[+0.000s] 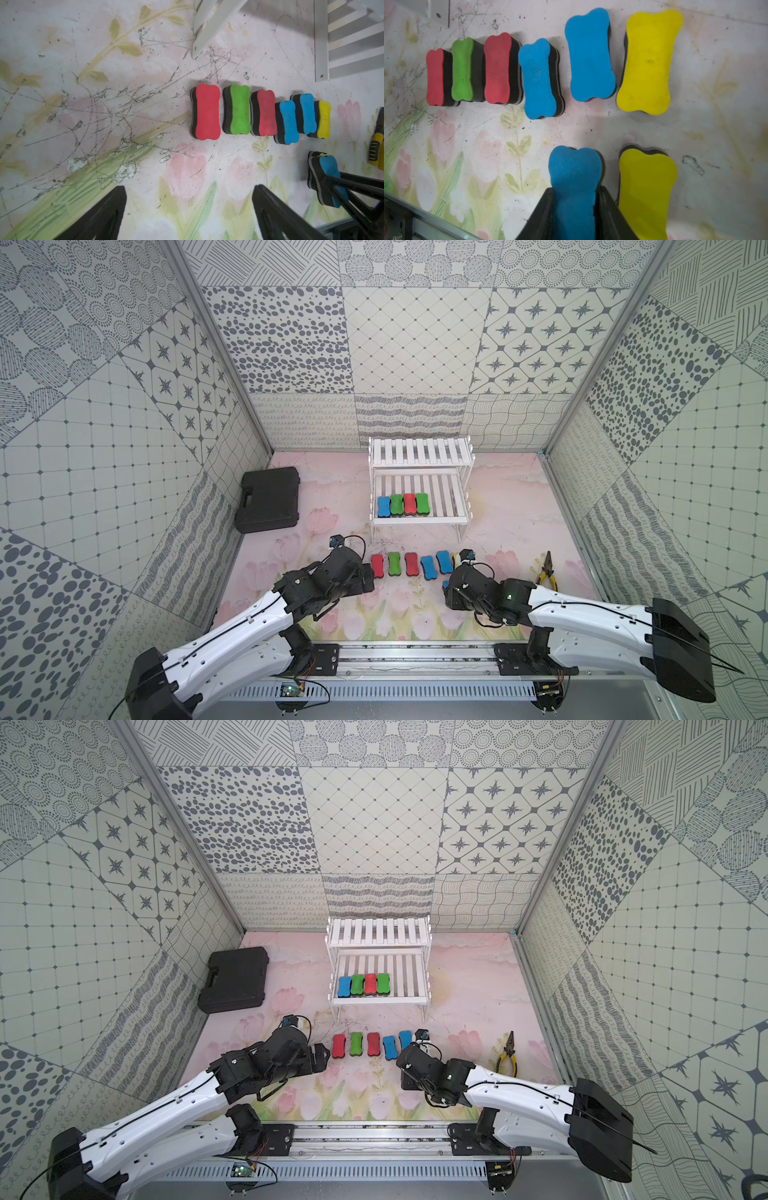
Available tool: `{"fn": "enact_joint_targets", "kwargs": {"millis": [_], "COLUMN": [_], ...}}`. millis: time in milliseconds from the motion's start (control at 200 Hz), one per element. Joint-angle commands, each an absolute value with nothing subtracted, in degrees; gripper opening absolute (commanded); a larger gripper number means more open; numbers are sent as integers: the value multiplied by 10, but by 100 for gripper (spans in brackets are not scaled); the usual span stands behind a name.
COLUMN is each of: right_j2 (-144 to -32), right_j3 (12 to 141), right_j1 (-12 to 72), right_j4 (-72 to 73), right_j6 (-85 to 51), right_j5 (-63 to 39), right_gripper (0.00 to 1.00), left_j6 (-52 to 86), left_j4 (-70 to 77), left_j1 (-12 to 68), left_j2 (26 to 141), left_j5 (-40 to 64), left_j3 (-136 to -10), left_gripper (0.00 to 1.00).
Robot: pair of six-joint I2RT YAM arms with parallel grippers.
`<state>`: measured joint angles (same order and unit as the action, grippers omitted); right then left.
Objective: Remove the whiteboard erasers from the shelf
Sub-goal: Place the whiteboard eraser at the center of the board.
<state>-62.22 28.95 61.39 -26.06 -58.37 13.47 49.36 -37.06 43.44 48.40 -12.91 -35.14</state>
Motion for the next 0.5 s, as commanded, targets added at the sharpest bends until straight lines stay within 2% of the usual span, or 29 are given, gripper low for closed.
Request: {"fn": "enact_joint_targets", "kwargs": {"millis": [0, 265, 495], "right_j2": [-640, -692, -700], "right_j3": [283, 306, 307], "right_j1": [616, 613, 604], "right_j4": [-226, -217, -217], "right_j6": [-615, -597, -591], "right_j5": [144, 154, 150], "right_gripper": [35, 36, 49], "left_j6": [491, 494, 493], "left_j4": [-379, -381, -385], "left_j1": [433, 433, 433], "left_j2": [489, 490, 486], "left_j5": [-137, -138, -136], "left_j3": [-351, -353, -353], "left_gripper": [100, 100, 100]}}
